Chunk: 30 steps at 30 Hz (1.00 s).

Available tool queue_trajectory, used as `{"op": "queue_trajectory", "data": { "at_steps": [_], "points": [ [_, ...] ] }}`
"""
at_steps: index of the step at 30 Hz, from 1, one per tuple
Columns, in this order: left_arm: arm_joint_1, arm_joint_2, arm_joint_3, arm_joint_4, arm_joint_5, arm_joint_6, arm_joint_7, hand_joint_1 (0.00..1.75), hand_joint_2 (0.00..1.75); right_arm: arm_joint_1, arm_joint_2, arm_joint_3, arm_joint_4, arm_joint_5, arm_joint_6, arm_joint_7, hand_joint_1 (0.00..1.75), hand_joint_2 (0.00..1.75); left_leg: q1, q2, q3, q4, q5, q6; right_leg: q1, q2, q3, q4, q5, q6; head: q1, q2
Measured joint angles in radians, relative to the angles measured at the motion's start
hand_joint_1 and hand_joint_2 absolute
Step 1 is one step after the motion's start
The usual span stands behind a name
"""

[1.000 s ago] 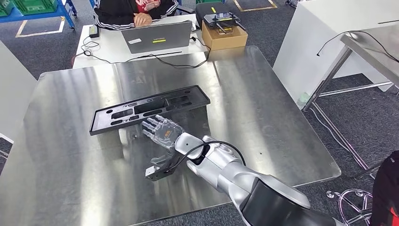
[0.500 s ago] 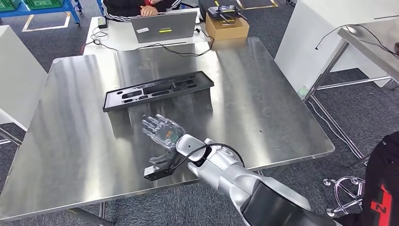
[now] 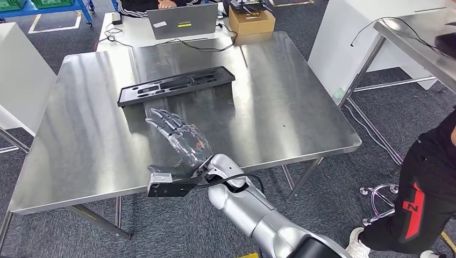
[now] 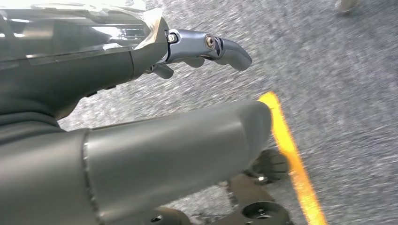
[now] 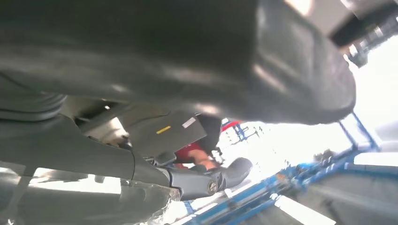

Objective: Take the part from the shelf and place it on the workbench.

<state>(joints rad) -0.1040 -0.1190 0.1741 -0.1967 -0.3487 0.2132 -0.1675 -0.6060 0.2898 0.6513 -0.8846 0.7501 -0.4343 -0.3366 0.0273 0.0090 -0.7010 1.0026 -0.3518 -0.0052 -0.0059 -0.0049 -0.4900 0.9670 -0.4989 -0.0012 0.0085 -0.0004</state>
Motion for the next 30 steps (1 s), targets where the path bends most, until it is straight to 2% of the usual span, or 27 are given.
{"op": "queue_trajectory", "data": {
  "at_steps": [1, 3, 4, 5, 6, 7, 8, 9, 10, 11, 12, 14, 15, 16, 18, 19, 20, 21, 22, 23, 24, 25, 26, 27, 28, 29, 30],
  "points": [
    [0.0, 0.0, 0.0, 0.0, 0.001, 0.0, 0.005, 0.0, 0.0, 0.02, -0.005, -0.01, -0.046, -0.016, 0.011, -0.001, 0.0, 0.0, 0.001, -0.002, -0.011, 0.031, -0.046, -0.005, -0.004, -0.001, -0.011, -0.002, 0.017, -0.008, -0.001, 0.0],
    [-0.003, 0.001, 0.0, -0.001, 0.003, 0.002, 0.009, 0.0, 0.0, 0.049, -0.013, -0.025, -0.113, -0.025, 0.022, 0.0, 0.0, 0.0, 0.003, -0.005, -0.037, 0.151, -0.158, -0.013, -0.003, -0.002, -0.042, -0.001, 0.046, -0.018, -0.003, 0.0],
    [-0.005, 0.001, 0.0, -0.001, 0.003, 0.003, 0.01, 0.0, 0.0, 0.06, -0.017, -0.03, -0.137, -0.026, 0.024, 0.0, 0.0, 0.0, 0.003, -0.006, -0.045, 0.217, -0.189, -0.017, -0.002, -0.002, -0.059, 0.001, 0.06, -0.018, -0.003, 0.0],
    [-0.006, 0.002, 0.0, -0.001, 0.003, 0.004, 0.01, 0.0, 0.0, 0.069, -0.021, -0.034, -0.156, -0.028, 0.026, 0.0, 0.0, 0.0, 0.003, -0.006, -0.043, 0.264, -0.193, -0.02, -0.001, -0.002, -0.078, 0.003, 0.073, -0.017, -0.003, 0.0],
    [-0.007, 0.002, 0.0, -0.002, 0.004, 0.005, 0.01, 0.0, 0.0, 0.077, -0.024, -0.038, -0.172, -0.028, 0.028, 0.0, 0.0, 0.0, 0.003, -0.007, -0.027, 0.283, -0.177, -0.021, -0.001, -0.002, -0.098, 0.008, 0.085, -0.014, -0.004, 0.0],
    [-0.008, 0.003, 0.0, -0.002, 0.004, 0.005, 0.01, 0.0, 0.0, 0.083, -0.027, -0.04, -0.185, -0.029, 0.028, 0.0, 0.0, 0.0, 0.003, -0.007, 0.007, 0.266, -0.151, -0.021, -0.001, -0.002, -0.118, 0.014, 0.096, -0.011, -0.004, 0.0],
    [-0.01, 0.004, 0.0, -0.004, 0.004, 0.006, 0.01, 0.0, 0.0, 0.087, -0.029, -0.043, -0.197, -0.029, 0.028, 0.0, 0.0, 0.0, 0.004, -0.007, 0.057, 0.217, -0.135, -0.019, -0.001, -0.001, -0.135, 0.022, 0.105, -0.006, -0.004, 0.0],
    [-0.013, 0.004, 0.0, -0.005, 0.004, 0.006, 0.01, 0.0, 0.0, 0.089, -0.031, -0.046, -0.209, -0.029, 0.028, 0.0, 0.0, 0.0, 0.003, -0.008, 0.116, 0.144, -0.142, -0.016, 0.0, -0.001, -0.151, 0.031, 0.113, -0.001, -0.004, 0.0],
    [-0.017, 0.004, 0.0, -0.007, 0.004, 0.006, 0.009, 0.0, 0.0, 0.091, -0.031, -0.049, -0.221, -0.029, 0.028, 0.0, 0.0, 0.0, 0.0, -0.009, 0.161, 0.084, -0.156, -0.009, 0.002, -0.001, -0.161, 0.037, 0.121, 0.006, -0.003, 0.0],
    [-0.02, 0.004, 0.0, -0.009, 0.004, 0.007, 0.009, 0.0, 0.0, 0.092, -0.031, -0.051, -0.23, -0.029, 0.028, 0.001, 0.0, 0.0, -0.003, -0.011, 0.19, 0.039, -0.174, -0.002, 0.003, -0.001, -0.167, 0.04, 0.129, 0.013, -0.002, 0.0],
    [-0.022, 0.004, 0.0, -0.01, 0.004, 0.007, 0.009, 0.0, 0.0, 0.093, -0.031, -0.053, -0.238, -0.029, 0.028, 0.001, 0.0, 0.0, -0.007, -0.012, 0.197, 0.016, -0.184, 0.008, 0.004, -0.002, -0.169, 0.039, 0.138, 0.02, -0.001, 0.0],
    [-0.023, 0.002, 0.0, -0.01, 0.004, 0.007, 0.009, 0.0, 0.0, 0.095, -0.033, -0.055, -0.247, -0.029, 0.029, 0.001, 0.0, 0.0, -0.01, -0.008, 0.182, 0.01, -0.163, 0.028, 0.004, -0.001, -0.175, 0.034, 0.153, 0.033, 0.0, 0.0],
    [-0.023, 0.001, 0.0, -0.01, 0.004, 0.007, 0.009, 0.0, 0.0, 0.096, -0.035, -0.057, -0.251, -0.029, 0.029, 0.001, 0.0, 0.0, -0.009, -0.005, 0.172, 0.005, -0.146, 0.039, 0.005, 0.002, -0.184, 0.044, 0.14, 0.033, 0.001, 0.0],
    [-0.024, -0.001, 0.0, -0.011, 0.004, 0.007, 0.009, 0.0, 0.0, 0.097, -0.037, -0.058, -0.253, -0.03, 0.029, 0.001, 0.0, 0.0, -0.007, -0.002, 0.16, 0.0, -0.128, 0.046, 0.006, 0.004, -0.199, 0.072, 0.108, 0.028, 0.002, 0.0],
    [-0.025, -0.001, 0.0, -0.011, 0.006, 0.008, 0.009, 0.0, 0.0, 0.099, -0.041, -0.06, -0.258, -0.042, 0.031, -0.005, 0.0, 0.0, -0.007, 0.0, 0.127, -0.002, -0.095, 0.053, 0.004, 0.006, -0.232, 0.189, 0.006, 0.015, 0.005, 0.0],
    [-0.025, -0.002, 0.0, -0.012, 0.008, 0.011, 0.009, 0.0, 0.0, 0.104, -0.043, -0.062, -0.265, -0.066, 0.038, -0.018, 0.0, 0.0, -0.008, 0.001, 0.108, -0.002, -0.08, 0.053, 0.002, 0.005, -0.243, 0.258, -0.032, 0.015, 0.005, 0.0],
    [-0.024, -0.002, 0.001, -0.012, 0.012, 0.015, 0.008, 0.0, 0.0, 0.113, -0.045, -0.064, -0.278, -0.104, 0.051, -0.039, 0.0, 0.0, -0.008, 0.002, 0.09, -0.001, -0.065, 0.052, 0.0, 0.005, -0.244, 0.312, -0.05, 0.022, 0.005, 0.0],
    [-0.024, -0.002, 0.002, -0.012, 0.019, 0.021, 0.006, 0.0, 0.0, 0.126, -0.047, -0.066, -0.302, -0.157, 0.071, -0.064, 0.0, 0.0, -0.008, 0.003, 0.072, 0.0, -0.052, 0.05, -0.002, 0.005, -0.231, 0.339, -0.047, 0.033, 0.005, 0.0],
    [-0.022, -0.003, 0.005, -0.012, 0.028, 0.028, 0.002, 0.0, 0.0, 0.142, -0.05, -0.068, -0.336, -0.215, 0.096, -0.089, 0.0, 0.0, -0.008, 0.003, 0.055, 0.0, -0.038, 0.047, -0.004, 0.005, -0.199, 0.329, -0.03, 0.045, 0.005, 0.0],
    [-0.021, -0.003, 0.011, -0.012, 0.038, 0.034, -0.003, 0.0, 0.0, 0.158, -0.053, -0.069, -0.378, -0.269, 0.123, -0.109, 0.0, 0.0, -0.008, 0.003, 0.04, 0.001, -0.025, 0.043, -0.006, 0.005, -0.149, 0.282, -0.013, 0.054, 0.005, 0.0],
    [-0.019, -0.003, 0.016, -0.012, 0.048, 0.04, -0.01, 0.0, 0.0, 0.173, -0.057, -0.069, -0.425, -0.313, 0.146, -0.123, 0.0, 0.0, -0.009, 0.003, 0.028, 0.002, -0.013, 0.039, -0.007, 0.005, -0.084, 0.206, -0.011, 0.056, 0.005, 0.0],
    [-0.018, -0.003, 0.023, -0.012, 0.057, 0.045, -0.017, 0.0, 0.0, 0.186, -0.063, -0.07, -0.474, -0.343, 0.163, -0.132, 0.0, 0.0, -0.01, 0.002, 0.021, 0.003, -0.002, 0.033, -0.005, 0.006, -0.023, 0.121, -0.022, 0.052, 0.004, 0.0],
    [-0.017, -0.003, 0.029, -0.012, 0.064, 0.049, -0.024, 0.0, 0.0, 0.2, -0.071, -0.071, -0.522, -0.362, 0.173, -0.138, 0.0, 0.0, -0.012, 0.002, 0.018, 0.0, 0.011, 0.027, -0.003, 0.006, 0.02, 0.056, -0.035, 0.046, 0.003, 0.0],
    [-0.016, -0.002, 0.035, -0.012, 0.069, 0.051, -0.03, 0.0, 0.0, 0.213, -0.082, -0.074, -0.567, -0.372, 0.177, -0.142, 0.0, 0.0, -0.012, 0.001, 0.017, -0.005, 0.023, 0.021, 0.0, 0.007, 0.042, 0.016, -0.047, 0.039, 0.001, 0.0],
    [-0.014, -0.002, 0.04, -0.011, 0.074, 0.052, -0.035, 0.0, 0.0, 0.229, -0.096, -0.079, -0.61, -0.375, 0.179, -0.145, 0.0, 0.0, -0.011, 0.0, 0.017, -0.011, 0.036, 0.015, 0.003, 0.007, 0.041, 0.002, -0.046, 0.032, -0.001, 0.0],
    [-0.01, -0.002, 0.045, -0.011, 0.077, 0.052, -0.039, 0.0, 0.0, 0.247, -0.11, -0.085, -0.647, -0.376, 0.179, -0.147, 0.0, 0.0, -0.007, -0.001, 0.014, -0.016, 0.041, 0.009, -0.002, 0.005, 0.032, 0.003, -0.034, 0.025, -0.003, 0.0],
    [-0.006, -0.002, 0.049, -0.01, 0.08, 0.053, -0.042, 0.0, 0.0, 0.267, -0.124, -0.091, -0.68, -0.374, 0.177, -0.15, 0.0, 0.0, -0.005, -0.002, 0.007, -0.009, 0.025, 0.005, -0.006, 0.003, 0.022, 0.002, -0.022, 0.014, -0.003, 0.0]
  ]
}}
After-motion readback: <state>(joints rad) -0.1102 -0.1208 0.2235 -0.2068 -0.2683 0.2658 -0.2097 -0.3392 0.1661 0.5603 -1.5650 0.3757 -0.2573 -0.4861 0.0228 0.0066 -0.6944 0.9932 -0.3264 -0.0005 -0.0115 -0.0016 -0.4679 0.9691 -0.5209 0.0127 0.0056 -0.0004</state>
